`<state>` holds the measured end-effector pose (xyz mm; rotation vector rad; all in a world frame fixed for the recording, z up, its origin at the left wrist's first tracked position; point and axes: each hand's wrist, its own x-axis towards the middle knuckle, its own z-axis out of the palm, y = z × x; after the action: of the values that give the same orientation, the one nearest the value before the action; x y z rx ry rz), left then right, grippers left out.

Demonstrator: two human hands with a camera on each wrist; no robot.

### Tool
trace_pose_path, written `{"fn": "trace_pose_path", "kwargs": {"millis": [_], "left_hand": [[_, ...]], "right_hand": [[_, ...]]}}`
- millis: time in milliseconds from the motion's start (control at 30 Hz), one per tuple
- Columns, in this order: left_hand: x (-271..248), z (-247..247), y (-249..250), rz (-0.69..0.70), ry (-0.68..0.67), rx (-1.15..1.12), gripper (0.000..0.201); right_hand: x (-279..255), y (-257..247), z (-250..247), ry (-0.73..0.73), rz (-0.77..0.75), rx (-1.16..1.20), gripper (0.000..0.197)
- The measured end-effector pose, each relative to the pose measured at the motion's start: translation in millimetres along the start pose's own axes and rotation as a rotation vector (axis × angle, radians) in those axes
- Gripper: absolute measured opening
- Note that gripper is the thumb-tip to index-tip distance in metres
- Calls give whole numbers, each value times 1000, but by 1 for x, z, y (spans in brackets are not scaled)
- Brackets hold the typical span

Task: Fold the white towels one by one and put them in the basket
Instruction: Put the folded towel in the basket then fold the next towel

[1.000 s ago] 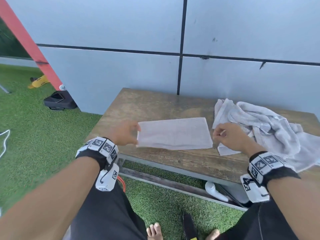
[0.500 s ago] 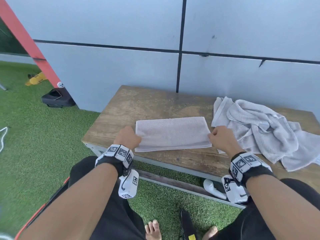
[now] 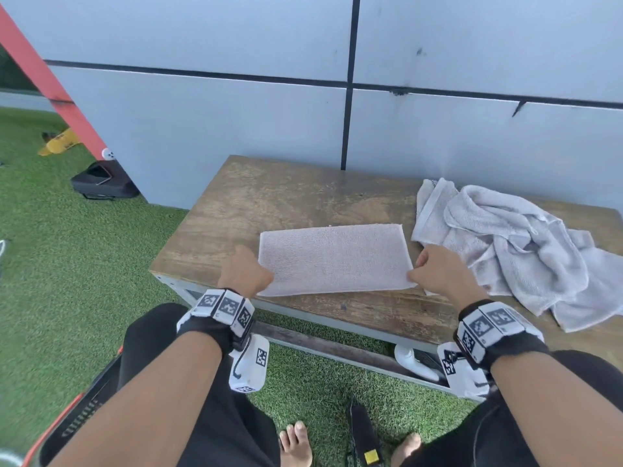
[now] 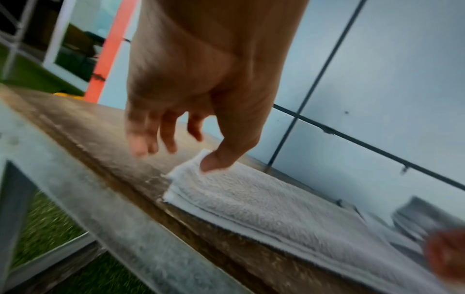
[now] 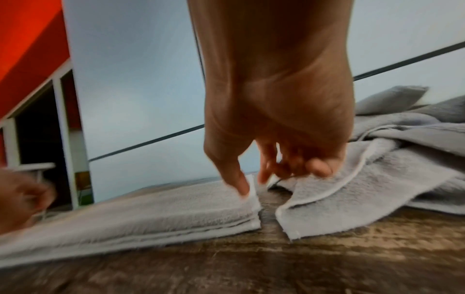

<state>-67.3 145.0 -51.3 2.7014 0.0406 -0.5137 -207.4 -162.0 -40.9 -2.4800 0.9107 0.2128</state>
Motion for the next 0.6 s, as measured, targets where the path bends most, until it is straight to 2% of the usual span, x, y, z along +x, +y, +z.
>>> {"fn": "trace_pose_path", "kwargs": {"millis": [33,100,167,233,300,367,433,600], "left_hand": [[0,1,5,45,57,35,47],[-3,9,21,231,156,25,46],[-5,23,42,471,202,-20,36],[-1,45,59,630,198,11,38],[3,69,67,657,143,87,47],[3,88,65,636,107,197,57],[6,99,59,630,121,279,68],[13,102,57,631,159,278,64]], "right_hand": [[-2,-5,1,75,-21,-11,14],[-2,-19,8,212,-143,-36,17],[0,-43,22,218,-313,-87,27],[8,-67,45,155,-460,-139,37],[14,-83,69,98,-508,-181,48],[19,-86,88,31,-491,-216,58],[24,-79,101,7,-471,-259,59],[30,-69,108,75,-491,-258,59]]}}
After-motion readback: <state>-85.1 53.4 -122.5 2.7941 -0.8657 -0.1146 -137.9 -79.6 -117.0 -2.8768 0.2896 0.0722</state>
